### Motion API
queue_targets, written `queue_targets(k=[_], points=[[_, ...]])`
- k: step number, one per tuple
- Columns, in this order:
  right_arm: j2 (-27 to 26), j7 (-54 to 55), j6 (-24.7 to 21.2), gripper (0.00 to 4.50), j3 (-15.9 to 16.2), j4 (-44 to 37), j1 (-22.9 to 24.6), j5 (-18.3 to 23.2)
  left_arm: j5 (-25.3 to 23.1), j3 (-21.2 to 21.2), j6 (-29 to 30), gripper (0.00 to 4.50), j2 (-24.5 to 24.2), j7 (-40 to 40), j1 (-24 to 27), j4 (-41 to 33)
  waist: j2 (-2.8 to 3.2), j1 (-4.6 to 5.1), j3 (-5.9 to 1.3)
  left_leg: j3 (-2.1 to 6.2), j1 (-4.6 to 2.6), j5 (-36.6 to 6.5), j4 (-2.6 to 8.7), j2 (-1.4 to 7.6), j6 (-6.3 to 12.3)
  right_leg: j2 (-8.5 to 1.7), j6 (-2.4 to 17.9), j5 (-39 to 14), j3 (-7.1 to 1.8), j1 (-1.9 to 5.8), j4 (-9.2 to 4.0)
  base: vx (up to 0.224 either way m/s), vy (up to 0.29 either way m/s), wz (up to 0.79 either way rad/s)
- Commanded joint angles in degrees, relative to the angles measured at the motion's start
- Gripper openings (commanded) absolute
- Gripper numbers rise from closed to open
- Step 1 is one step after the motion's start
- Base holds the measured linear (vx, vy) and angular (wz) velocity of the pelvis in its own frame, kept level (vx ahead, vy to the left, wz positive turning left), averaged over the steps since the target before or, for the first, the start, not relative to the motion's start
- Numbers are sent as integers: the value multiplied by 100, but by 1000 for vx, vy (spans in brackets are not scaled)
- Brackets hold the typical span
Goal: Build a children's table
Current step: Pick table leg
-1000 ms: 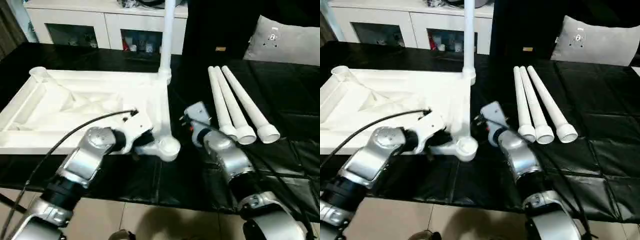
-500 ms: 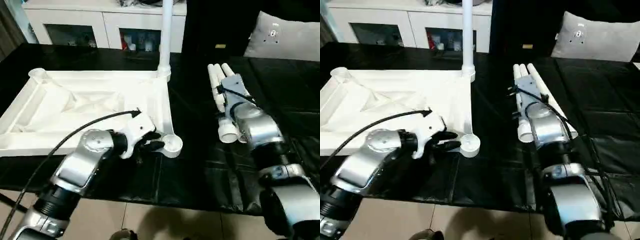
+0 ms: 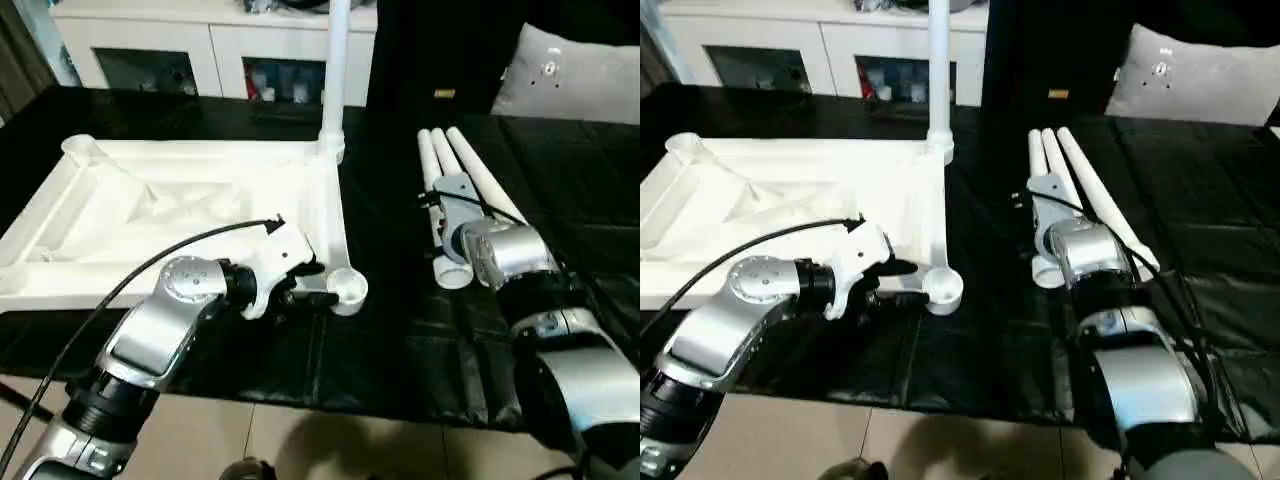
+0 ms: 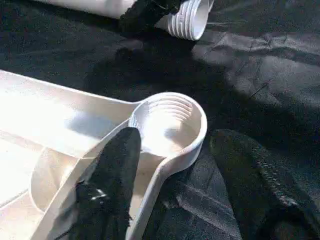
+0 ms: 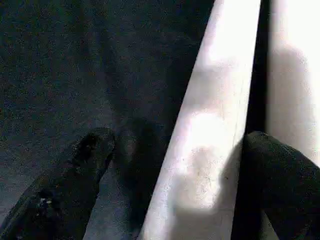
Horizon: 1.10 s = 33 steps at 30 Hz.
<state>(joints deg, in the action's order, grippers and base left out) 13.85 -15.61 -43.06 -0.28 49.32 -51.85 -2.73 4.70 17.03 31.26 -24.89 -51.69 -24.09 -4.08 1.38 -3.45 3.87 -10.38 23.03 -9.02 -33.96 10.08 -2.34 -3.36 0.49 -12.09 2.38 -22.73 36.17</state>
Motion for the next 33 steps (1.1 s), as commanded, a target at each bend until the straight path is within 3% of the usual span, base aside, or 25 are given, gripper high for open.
queue_targets(k=[1, 4, 6, 12, 17, 20, 25, 33], points=[[-114, -360, -369, 450, -4, 145, 25, 208, 13, 38, 75, 291, -89, 3, 39, -158, 24, -35, -440, 93, -174, -982, 333, 261, -118, -417, 1409, -171, -232, 291, -369, 0, 0, 0], [-118, -658, -583, 450, 42, 89, 36, 303, 24, 58, 122, 307, -114, -14, 38, -197, 12, -45, -452, 94, -179, -961, 332, 270, -107, -422, 1397, -200, -227, 294, -361, 0, 0, 0], [-109, -733, -637, 422, 78, 59, 46, 305, 28, 64, 141, 330, -127, -28, 40, -215, 21, -53, -443, 95, -185, -1013, 340, 278, -145, -424, 1398, -303, -226, 275, -371, 0, 0, 0], [-46, -899, -775, 377, 112, 73, 51, 346, -9, 147, 125, 330, -171, -51, 67, -253, 26, -60, -440, 104, -208, -1266, 353, 277, -306, -430, 1332, -608, -232, 256, -389, 0, 0, 0], [40, -1181, -946, 332, 323, -67, 93, 300, -3, 162, 136, 330, -186, -41, 54, -275, 16, -65, -442, 104, -198, -1232, 348, 272, -280, -432, 1303, -623, -231, 258, -391, 0, 0, 0], [67, -1283, -1007, 304, 410, -103, 127, 272, 1, 151, 135, 330, -160, 13, 59, -278, -37, -62, -445, 100, -190, -1134, 343, 274, -241, -440, 1303, -629, -233, 264, -390, 0, 0, 0], [85, -1341, -1026, 258, 466, -94, 172, 261, -4, 162, 128, 330, -169, 48, 102, -286, 0, -58, -450, 99, -191, -1072, 330, 270, -217, -435, 1312, -563, -232, 257, -383, 0, 0, 0], [115, -1365, -1044, 200, 452, -92, 196, 292, -19, 173, 93, 330, -208, 42, 83, -239, 4, -52, -450, 107, -185, -1138, 336, 269, -261, -431, 1315, -569, -230, 266, -385, 0, 0, 0]])
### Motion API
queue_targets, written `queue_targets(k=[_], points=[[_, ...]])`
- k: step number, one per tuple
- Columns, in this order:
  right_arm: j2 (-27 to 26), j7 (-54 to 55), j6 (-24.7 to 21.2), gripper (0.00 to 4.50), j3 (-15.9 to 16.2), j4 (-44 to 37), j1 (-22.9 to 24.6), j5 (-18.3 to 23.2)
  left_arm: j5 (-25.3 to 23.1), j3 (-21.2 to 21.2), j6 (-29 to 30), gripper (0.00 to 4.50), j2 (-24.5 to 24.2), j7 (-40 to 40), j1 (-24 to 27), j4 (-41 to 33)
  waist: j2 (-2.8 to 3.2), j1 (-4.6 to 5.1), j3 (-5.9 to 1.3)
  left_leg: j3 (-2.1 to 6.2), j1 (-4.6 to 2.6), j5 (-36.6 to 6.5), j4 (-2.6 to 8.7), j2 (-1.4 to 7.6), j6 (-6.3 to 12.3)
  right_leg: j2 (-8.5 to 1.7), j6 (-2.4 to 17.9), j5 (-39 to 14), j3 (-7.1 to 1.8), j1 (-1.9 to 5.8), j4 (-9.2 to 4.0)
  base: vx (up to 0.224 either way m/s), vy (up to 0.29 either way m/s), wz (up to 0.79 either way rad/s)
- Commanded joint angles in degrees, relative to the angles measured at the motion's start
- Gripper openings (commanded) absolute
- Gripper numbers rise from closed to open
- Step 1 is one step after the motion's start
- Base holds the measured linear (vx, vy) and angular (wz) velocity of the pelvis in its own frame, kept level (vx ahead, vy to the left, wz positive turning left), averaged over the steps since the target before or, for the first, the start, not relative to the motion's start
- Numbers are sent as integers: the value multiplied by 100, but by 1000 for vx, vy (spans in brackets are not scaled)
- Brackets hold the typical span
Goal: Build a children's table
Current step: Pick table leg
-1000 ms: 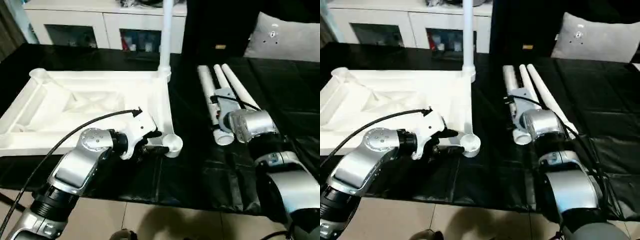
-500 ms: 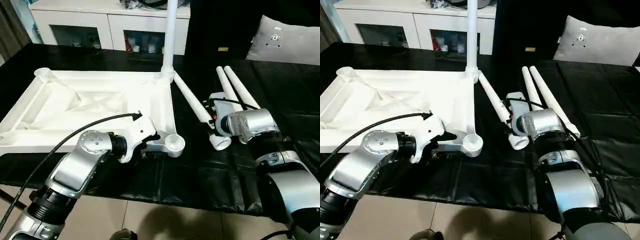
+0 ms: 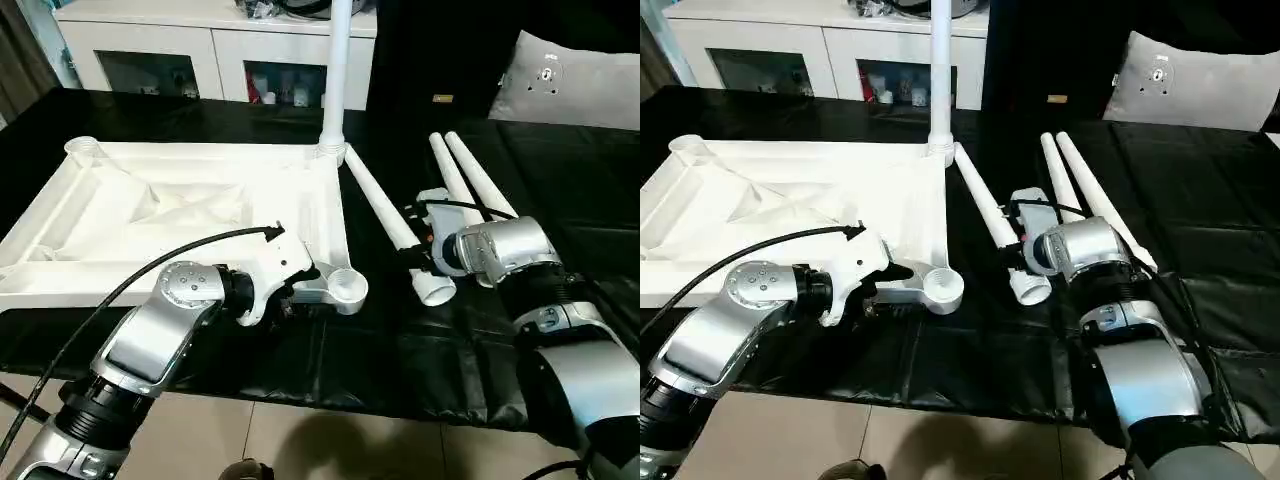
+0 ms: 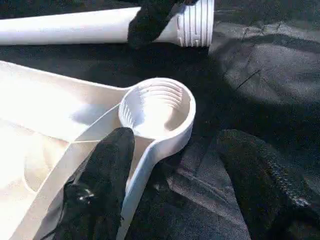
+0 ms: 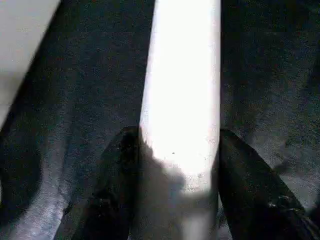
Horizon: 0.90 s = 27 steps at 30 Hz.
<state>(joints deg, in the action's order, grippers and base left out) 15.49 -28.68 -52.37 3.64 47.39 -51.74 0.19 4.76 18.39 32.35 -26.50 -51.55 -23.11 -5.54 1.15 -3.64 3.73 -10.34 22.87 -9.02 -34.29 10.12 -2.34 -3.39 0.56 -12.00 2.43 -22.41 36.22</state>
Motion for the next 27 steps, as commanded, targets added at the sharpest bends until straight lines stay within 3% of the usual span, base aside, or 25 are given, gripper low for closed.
queue_targets(k=[1, 7, 11, 12, 13, 17, 21, 23, 24, 25, 26, 27], points=[[-46, -63, -117, 200, 58, 95, 192, 2, -24, 38, -18, 330, -52, 31, -14, -91, 23, -28, -438, 102, -172, -1135, 368, 265, -261, -427, 1312, -563, -233, 234, -388, 0, 0, 0], [-38, 53, -71, 193, -105, 41, 241, 96, -28, 28, -10, 330, -72, 42, -7, -98, 24, -26, -434, 102, -180, -1177, 366, 265, -254, -430, 1322, -627, -233, 232, -396, 0, 0, 0], [-22, 486, 267, 192, -729, -45, 271, 383, 5, -73, -35, 330, -35, 133, 23, -103, 5, -30, -427, 100, -199, -1275, 371, 266, -286, -443, 1289, -813, -240, 223, -419, 0, 0, 0], [-22, 486, 267, 191, -729, -45, 271, 383, 5, -73, -35, 330, -35, 133, 23, -103, 3, -31, -417, 102, -198, -1305, 378, 264, -294, -440, 1260, -888, -240, 222, -426, 0, 0, 0], [-15, 608, 443, 191, -1115, -345, 385, 608, 7, -118, -59, 330, -30, 171, 22, -85, -1, -28, -414, 99, -203, -1358, 383, 261, -295, -443, 1238, -976, -241, 221, -441, 0, 0, 0], [-84, 688, 585, 190, -1537, -895, 587, 869, 7, -145, -73, 330, -29, 194, 23, -74, 2, -50, -432, 97, -197, -1193, 380, 259, -243, -432, 1181, -819, -241, 227, -430, 0, 0, 0], [-319, 813, 1108, 189, -2024, -2007, 1010, 1222, 18, -185, -131, 330, -2, 254, 10, -37, 3, -65, -459, 99, -190, -964, 380, 256, -152, -416, 1138, -519, -233, 240, -398, 0, 0, 0], [-360, 848, 1261, 189, -2079, -2121, 1057, 1281, 22, -195, -157, 330, 12, 277, 7, -27, 13, -79, -457, 93, -193, -954, 374, 260, -130, -430, 1165, -505, -236, 225, -400, 0, 0, 0], [-475, 992, 1814, 189, -2128, -2480, 1224, 1296, 33, -280, -240, 330, 112, 417, -44, 40, 13, -74, -458, 93, -195, -946, 373, 258, -134, -422, 1183, -508, -232, 225, -397, 0, 0, 0], [-498, 1032, 1921, 189, -2132, -2575, 1268, 1291, 43, -312, -263, 330, 148, 460, -61, 60, 43, -81, -439, 75, -190, -1030, 373, 263, -162, -428, 1144, -573, -247, 196, -426, 0, 0, 0], [-531, 1018, 2110, 189, -2117, -2741, 1343, 1298, 82, -399, -312, 330, 237, 546, -104, 108, 27, -91, -456, 92, -205, -1051, 378, 258, -176, -431, 1136, -616, -239, 223, -417, 0, 0, 0], [-578, 989, 2158, 189, -2166, -2843, 1376, 1378, 102, -455, -333, 330, 295, 610, -138, 142, 72, -89, -441, 88, -206, -1127, 380, 255, -190, -417, 1127, -682, -242, 199, -436, 0, 0, 0]])
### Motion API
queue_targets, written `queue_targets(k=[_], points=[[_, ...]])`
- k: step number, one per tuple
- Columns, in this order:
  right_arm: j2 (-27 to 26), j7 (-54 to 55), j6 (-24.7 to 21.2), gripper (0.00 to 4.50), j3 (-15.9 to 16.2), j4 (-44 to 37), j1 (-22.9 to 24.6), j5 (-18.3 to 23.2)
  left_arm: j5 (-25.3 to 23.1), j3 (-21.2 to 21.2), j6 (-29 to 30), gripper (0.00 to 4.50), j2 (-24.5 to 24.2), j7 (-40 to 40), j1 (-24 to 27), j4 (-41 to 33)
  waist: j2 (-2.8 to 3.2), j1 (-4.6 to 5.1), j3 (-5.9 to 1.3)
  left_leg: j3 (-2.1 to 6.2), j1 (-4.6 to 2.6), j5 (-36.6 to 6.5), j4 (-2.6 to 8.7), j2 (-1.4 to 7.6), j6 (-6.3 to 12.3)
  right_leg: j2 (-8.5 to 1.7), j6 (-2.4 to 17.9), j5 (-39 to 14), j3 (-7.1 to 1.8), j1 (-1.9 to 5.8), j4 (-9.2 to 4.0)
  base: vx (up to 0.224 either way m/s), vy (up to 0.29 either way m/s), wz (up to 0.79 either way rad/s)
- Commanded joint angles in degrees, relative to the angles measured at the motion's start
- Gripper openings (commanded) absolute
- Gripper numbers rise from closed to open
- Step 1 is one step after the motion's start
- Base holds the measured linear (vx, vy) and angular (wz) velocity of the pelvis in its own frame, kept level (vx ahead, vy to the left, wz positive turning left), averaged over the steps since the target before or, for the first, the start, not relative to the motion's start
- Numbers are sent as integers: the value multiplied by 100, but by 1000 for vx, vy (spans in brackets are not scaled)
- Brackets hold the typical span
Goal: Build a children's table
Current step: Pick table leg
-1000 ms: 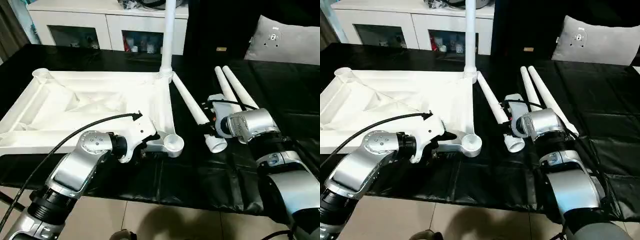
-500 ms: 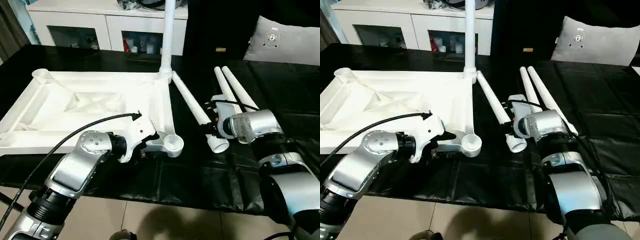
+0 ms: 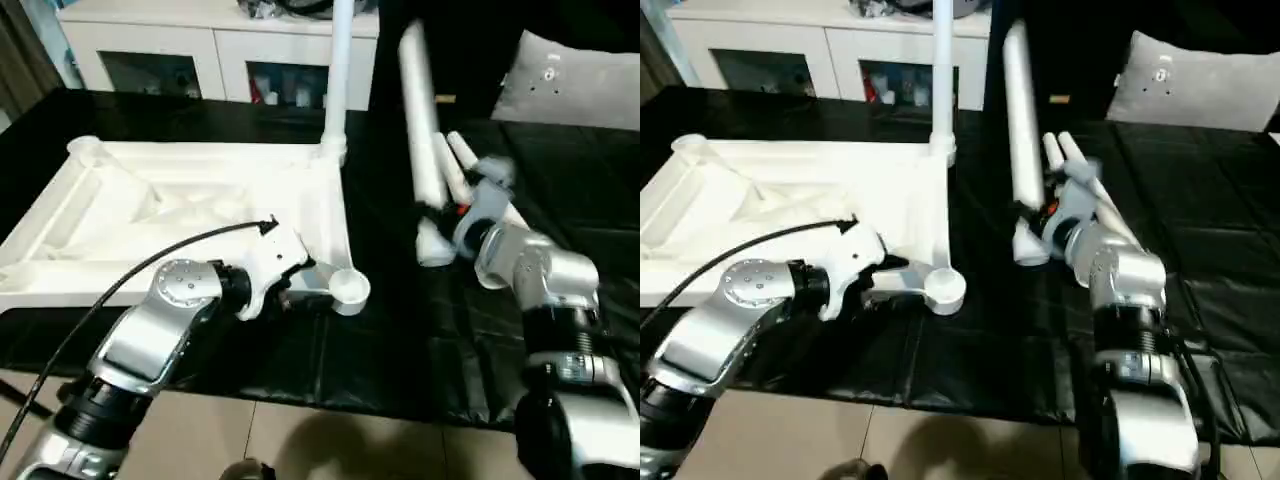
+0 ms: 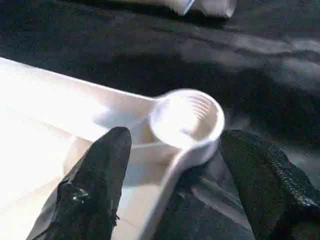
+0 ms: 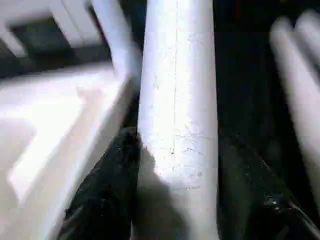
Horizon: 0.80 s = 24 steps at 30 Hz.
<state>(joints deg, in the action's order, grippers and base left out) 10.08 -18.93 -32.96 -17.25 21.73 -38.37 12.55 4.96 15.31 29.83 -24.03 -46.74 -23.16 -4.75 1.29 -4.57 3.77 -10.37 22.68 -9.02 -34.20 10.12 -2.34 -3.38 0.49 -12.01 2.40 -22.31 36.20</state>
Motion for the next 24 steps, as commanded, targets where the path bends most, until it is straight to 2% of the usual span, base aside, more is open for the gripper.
queue_targets(k=[1, 2, 3, 4, 5, 6, 7, 8, 9, 11, 12, 13, 14, 15, 16, 17, 19, 22, 24], points=[[-188, -120, 336, 189, -241, -596, 144, 430, 170, -339, -110, 330, 241, 330, -250, 169, 66, 6, -433, 81, -184, -1199, 375, 244, -177, -411, 1109, -703, -252, 200, -450, 0, 0, 0], [-188, -120, 336, 189, -241, -596, 144, 430, 170, -339, -110, 330, 241, 330, -250, 169, 52, -24, -449, 104, -201, -1273, 380, 264, -186, -427, 1088, -762, -244, 199, -450, 0, 0, 0], [-251, -239, 411, 189, -286, -747, 206, 560, 250, -454, -63, 330, 343, 415, -320, 215, 82, -36, -459, 118, -195, -1246, 386, 258, -193, -425, 1098, -747, -235, 210, -432, 0, 0, 0], [-267, -327, 274, 189, -302, -839, 244, 664, 295, -505, -44, 330, 384, 443, -349, 230, 66, -32, -446, 113, -193, -1283, 394, 264, -192, -410, 1102, -729, -234, 195, -441, 0, 0, 0], [-295, -474, 42, 189, -330, -993, 307, 840, 369, -591, -10, 330, 453, 492, -397, 255, 94, -29, -437, 108, -194, -1333, 394, 252, -176, -393, 1101, -703, -236, 204, -459, 0, 0, 0], [-295, -474, 42, 189, -330, -993, 307, 840, 369, -591, -10, 330, 453, 492, -397, 255, 76, -38, -453, 124, -174, -1252, 392, 255, -169, -414, 1127, -615, -232, 225, -431, 0, 0, 0], [-324, -823, -115, 189, -268, -1273, 471, 1069, 565, -792, 87, 330, 610, 581, -519, 301, 110, -47, -458, 127, -172, -1214, 389, 249, -166, -412, 1137, -580, -227, 223, -421, 0, 0, 0], [-341, -1376, -287, 189, -73, -1652, 808, 1450, 1004, -1199, 305, 330, 931, 749, -825, 425, 81, -73, -450, 107, -168, -1233, 379, 244, -100, -413, 1129, -532, -233, 236, -444, 0, 0, 0], [-340, -1437, -299, 189, -51, -1686, 845, 1487, 1059, -1246, 335, 330, 968, 765, -864, 441, 83, -99, -463, 94, -174, -1207, 359, 237, -62, -419, 1153, -492, -233, 240, -441, 0, 0, 0], [-308, -1825, -189, 189, 177, -1873, 1108, 1673, 1491, -1620, 592, 364, 1286, 893, -1177, 551, 64, -131, -470, 118, -141, -1094, 362, 248, -1, -450, 1226, -432, -219, 255, -442, 0, 0, 0], [-308, -1825, -189, 189, 177, -1873, 1108, 1673, 1491, -1620, 592, 364, 1286, 893, -1177, 551, 61, -135, -478, 130, -138, -1018, 345, 257, 29, -458, 1277, -387, -214, 256, -420, 0, 0, 0], [-289, -2033, -229, 189, 274, -1967, 1209, 1809, 1699, -1739, 715, 364, 1433, 936, -1309, 561, 29, -121, -467, 125, -121, -981, 359, 252, 57, -448, 1280, -404, -212, 258, -433, 0, 0, 0], [-279, -2234, -335, 189, 352, -2089, 1306, 1974, 1868, -1822, 847, 364, 1572, 1010, -1420, 563, 22, -143, -462, 111, -132, -990, 339, 250, 99, -465, 1300, -491, -217, 258, -440, 0, 0, 0], [-275, -2346, -358, 189, 394, -2147, 1354, 2041, 1985, -1894, 950, 364, 1664, 1076, -1486, 581, 27, -143, -455, 122, -108, -944, 340, 255, 144, -467, 1276, -554, -217, 265, -441, 0, 0, 0], [-275, -2346, -358, 189, 394, -2147, 1354, 2041, 1985, -1894, 950, 364, 1664, 1076, -1486, 581, 16, -135, -458, 116, -107, -921, 341, 250, 158, -452, 1255, -569, -213, 261, -439, 0, 0, 0], [-285, -2478, -411, 189, 428, -2212, 1415, 2117, 2194, -2037, 1120, 364, 1832, 1213, -1600, 625, 10, -130, -456, 113, -108, -915, 333, 249, 184, -455, 1240, -623, -215, 255, -451, 0, 0, 0], [-292, -2523, -433, 189, 440, -2226, 1438, 2147, 2285, -2101, 1186, 364, 1912, 1274, -1649, 645, 16, -146, -452, 112, -113, -909, 326, 248, 193, -454, 1219, -740, -214, 246, -469, 0, 0, 0], [-280, -2745, -512, 189, 514, -2336, 1571, 2362, 2701, -2383, 1537, 364, 2230, 1506, -1843, 699, 9, -177, -448, 114, -113, -920, 326, 253, 172, -462, 1201, -849, -210, 243, -485, 0, 0, 0], [-244, -2783, -505, 189, 570, -2377, 1608, 2412, 2753, -2405, 1601, 364, 2265, 1548, -1877, 705, 10, -210, -453, 127, -114, -906, 334, 261, 188, -453, 1165, -839, -207, 234, -487, 0, 0, 0]])
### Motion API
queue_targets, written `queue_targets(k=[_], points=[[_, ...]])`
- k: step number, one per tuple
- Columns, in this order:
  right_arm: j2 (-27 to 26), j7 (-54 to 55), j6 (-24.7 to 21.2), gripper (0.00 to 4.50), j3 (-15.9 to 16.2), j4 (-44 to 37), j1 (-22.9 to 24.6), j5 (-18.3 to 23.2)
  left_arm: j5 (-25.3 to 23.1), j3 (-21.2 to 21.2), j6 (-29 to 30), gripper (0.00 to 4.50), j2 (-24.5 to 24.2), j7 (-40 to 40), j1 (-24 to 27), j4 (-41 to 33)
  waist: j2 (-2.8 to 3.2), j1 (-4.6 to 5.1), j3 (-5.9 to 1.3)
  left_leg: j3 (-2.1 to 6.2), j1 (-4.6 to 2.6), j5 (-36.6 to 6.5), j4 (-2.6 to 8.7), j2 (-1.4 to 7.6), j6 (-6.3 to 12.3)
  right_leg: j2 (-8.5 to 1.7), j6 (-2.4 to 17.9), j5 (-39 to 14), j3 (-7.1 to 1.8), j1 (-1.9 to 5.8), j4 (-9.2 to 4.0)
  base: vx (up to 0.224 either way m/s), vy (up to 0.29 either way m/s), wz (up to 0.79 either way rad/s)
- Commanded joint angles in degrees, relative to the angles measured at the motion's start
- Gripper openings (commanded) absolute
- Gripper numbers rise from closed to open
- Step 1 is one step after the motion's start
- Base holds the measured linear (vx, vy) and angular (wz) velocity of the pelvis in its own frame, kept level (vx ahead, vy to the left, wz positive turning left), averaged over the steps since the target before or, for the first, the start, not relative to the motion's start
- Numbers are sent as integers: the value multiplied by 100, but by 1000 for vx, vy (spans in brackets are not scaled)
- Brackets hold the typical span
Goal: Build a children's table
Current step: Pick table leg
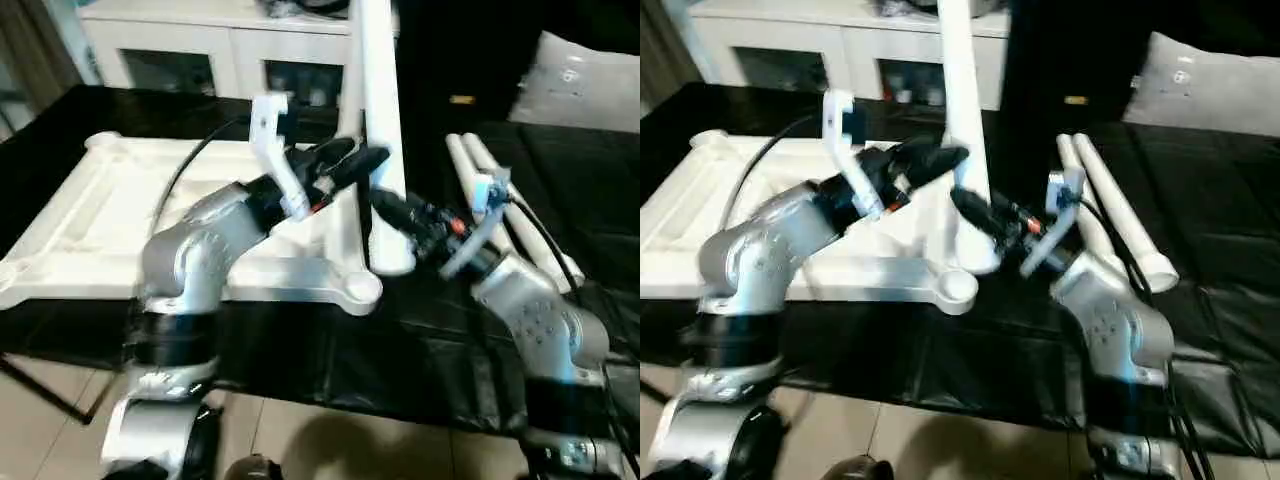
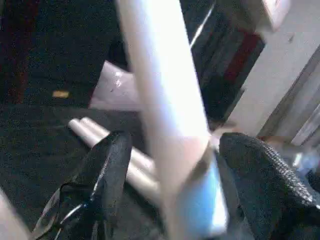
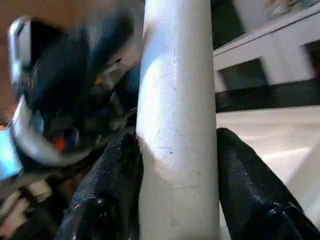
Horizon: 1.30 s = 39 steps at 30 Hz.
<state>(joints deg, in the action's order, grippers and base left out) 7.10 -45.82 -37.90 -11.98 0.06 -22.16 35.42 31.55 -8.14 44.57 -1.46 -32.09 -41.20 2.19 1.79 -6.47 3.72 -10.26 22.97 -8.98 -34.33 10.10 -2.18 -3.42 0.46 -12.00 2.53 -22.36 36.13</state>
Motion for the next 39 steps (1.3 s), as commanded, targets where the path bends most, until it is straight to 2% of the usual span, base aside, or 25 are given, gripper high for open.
queue_targets(k=[1, 6, 11, 12, 13, 14, 15, 16, 17, 19, 20, 22, 23, 24, 26, 27, 31, 33, 34, 36, 39], points=[[67, -107, -6, 189, 70, -230, 4, 138, 96, -42, 149, 364, 9, 96, -73, 2, -45, -16, -446, 117, -134, -917, 349, 259, 173, -449, 1149, -846, -220, 244, -481, 0, 0, 0], [93, -164, 16, 189, 150, -308, 53, 170, 142, -3, 213, 364, 16, 148, -62, -17, -36, -27, -447, 129, -137, -928, 362, 267, 122, -456, 1031, -941, -224, 243, -492, 0, 0, 0], [124, -289, 5, 189, 298, -398, 195, 260, 306, 3, 99, 364, 36, 25, 39, -123, -36, -36, -447, 124, -125, -913, 357, 258, 130, -462, 1041, -897, -221, 247, -496, 0, 0, 0], [130, -279, 38, 189, 319, -391, 207, 229, 323, -8, 95, 329, 38, 25, 46, -126, -37, -29, -444, 132, -122, -924, 368, 264, 123, -457, 1041, -906, -219, 248, -496, 0, 0, 0], [130, -277, 45, 189, 323, -389, 208, 223, 319, -7, 94, 329, 37, 25, 47, -126, -36, -24, -444, 128, -125, -936, 365, 263, 124, -455, 1037, -915, -219, 241, -500, 0, 0, 0], [151, -197, 258, 189, 414, -355, 224, 2, 266, 7, 88, 308, 17, 50, 67, -133, -27, -22, -436, 133, -129, -999, 373, 266, 108, -458, 1017, -1005, -218, 236, -509, 0, 0, 0], [158, -177, 309, 189, 437, -348, 226, -52, 260, 7, 90, 308, 16, 58, 69, -134, -31, -17, -433, 131, -133, -1053, 377, 266, 72, -462, 986, -1109, -220, 235, -518, 0, 0, 0], [170, -21, 656, 189, 587, -280, 221, -427, 153, 57, 58, 308, -11, 116, 92, -143, -2, -25, -433, 138, -135, -1076, 378, 273, 49, -469, 971, -1148, -222, 227, -519, 0, 0, 0], [171, 71, 846, 189, 670, -239, 216, -635, 87, 92, 31, 294, -28, 149, 106, -149, -20, -12, -427, 140, -136, -1114, 387, 277, -31, -461, 908, -1204, -223, 211, -532, 0, 0, 0], [116, 317, 1318, 189, 864, -139, 199, -1103, -119, 170, -105, 294, -42, 338, 129, -134, -3, 1, -431, 149, -130, -1136, 391, 278, -78, -466, 861, -1182, -230, 215, -524, 0, 0, 0], [29, 569, 1765, 189, 1032, -54, 195, -1487, -359, 275, -347, 294, -20, 612, 152, -107, -7, 8, -434, 154, -131, -1131, 394, 283, -89, -467, 842, -1119, -233, 210, -524, 0, 0, 0], [-90, 765, 1996, 189, 1071, 32, 182, -1642, -526, 280, -562, 294, 76, 888, 161, -89, -11, 27, -427, 142, -134, -1156, 395, 272, -81, -451, 846, -1113, -235, 208, -528, 0, 0, 0], [-176, 1000, 2324, 189, 1097, 152, 156, -1863, -712, 367, -712, 294, 110, 1042, 179, -79, -31, 31, -435, 149, -130, -1181, 397, 284, -70, -471, 870, -1061, -235, 215, -529, 0, 0, 0], [-208, 1124, 2506, 189, 1115, 215, 144, -1982, -811, 429, -779, 294, 114, 1101, 190, -75, -14, 30, -439, 149, -137, -1161, 396, 280, -55, -459, 882, -1011, -233, 211, -513, 0, 0, 0], [-283, 1376, 2935, 189, 1195, 382, 128, -2255, -1266, 774, -1250, 294, 64, 1156, 279, -53, -35, 28, -437, 151, -131, -1141, 399, 281, -10, -452, 861, -969, -234, 220, -524, 0, 0, 0], [-317, 1489, 3275, 189, 1327, 475, 143, -2475, -1526, 952, -1596, 260, 109, 1254, 351, -26, -19, 28, -439, 156, -124, -1119, 403, 290, -3, -456, 813, -912, -237, 215, -517, 0, 0, 0], [-393, 1624, 3779, 189, 1490, 625, 160, -2756, -1712, 1022, -1942, 238, 252, 1503, 385, 50, -21, 48, -444, 139, -124, -1113, 395, 292, 57, -452, 917, -646, -242, 222, -496, 0, 0, 0], [-446, 1707, 3981, 189, 1514, 725, 153, -2857, -1805, 1103, -2023, 221, 266, 1569, 402, 105, -23, 50, -438, 139, -117, -1147, 397, 281, 76, -451, 934, -694, -240, 229, -494, 0, 0, 0], [-438, 1740, 4099, 189, 1534, 771, 142, -2916, -1858, 1154, -2059, 219, 251, 1570, 415, 128, -5, 58, -433, 141, -127, -1203, 398, 282, 83, -451, 937, -755, -240, 222, -500, 0, 0, 0], [-428, 1772, 4206, 189, 1554, 811, 133, -2969, -1901, 1195, -2091, 212, 241, 1569, 426, 148, -18, 72, -436, 140, -122, -1216, 397, 278, 87, -447, 936, -757, -240, 228, -504, 0, 0, 0], [-410, 1821, 4435, 189, 1589, 976, 121, -3040, -1727, 1037, -2099, 209, 414, 1605, 474, 199, -17, 108, -431, 137, -112, -1207, 392, 273, 113, -441, 1007, -664, -237, 242, -494, 0, 0, 0]])
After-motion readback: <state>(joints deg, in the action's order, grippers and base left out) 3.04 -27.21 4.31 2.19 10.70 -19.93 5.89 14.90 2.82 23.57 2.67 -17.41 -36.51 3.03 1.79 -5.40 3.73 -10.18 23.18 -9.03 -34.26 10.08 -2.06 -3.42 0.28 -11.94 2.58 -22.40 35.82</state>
